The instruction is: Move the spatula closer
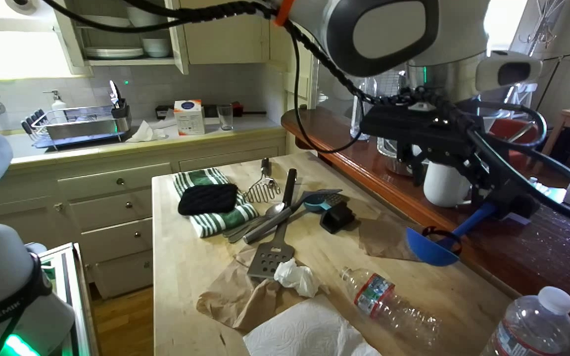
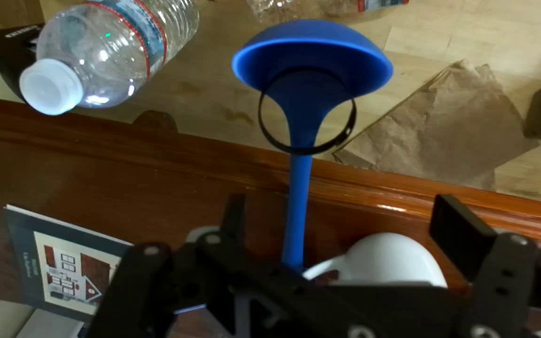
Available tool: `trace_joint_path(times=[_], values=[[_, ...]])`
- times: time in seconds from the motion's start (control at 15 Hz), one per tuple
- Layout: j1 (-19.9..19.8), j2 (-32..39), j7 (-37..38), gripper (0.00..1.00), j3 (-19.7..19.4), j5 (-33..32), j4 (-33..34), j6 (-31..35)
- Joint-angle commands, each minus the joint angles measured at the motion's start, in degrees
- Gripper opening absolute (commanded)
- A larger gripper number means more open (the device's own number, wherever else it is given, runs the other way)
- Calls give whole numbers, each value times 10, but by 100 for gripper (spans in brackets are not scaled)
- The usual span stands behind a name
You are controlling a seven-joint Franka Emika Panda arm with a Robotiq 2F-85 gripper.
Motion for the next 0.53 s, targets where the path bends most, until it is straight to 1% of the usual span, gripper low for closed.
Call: trace_joint_path(times=[0.0,0.27,0.47], values=[[-22,11,5,100,20,-8,11,-2],[-29,27,5,100,23,-8,25,-3],[-35,42,-10,100,34,0,33,15]])
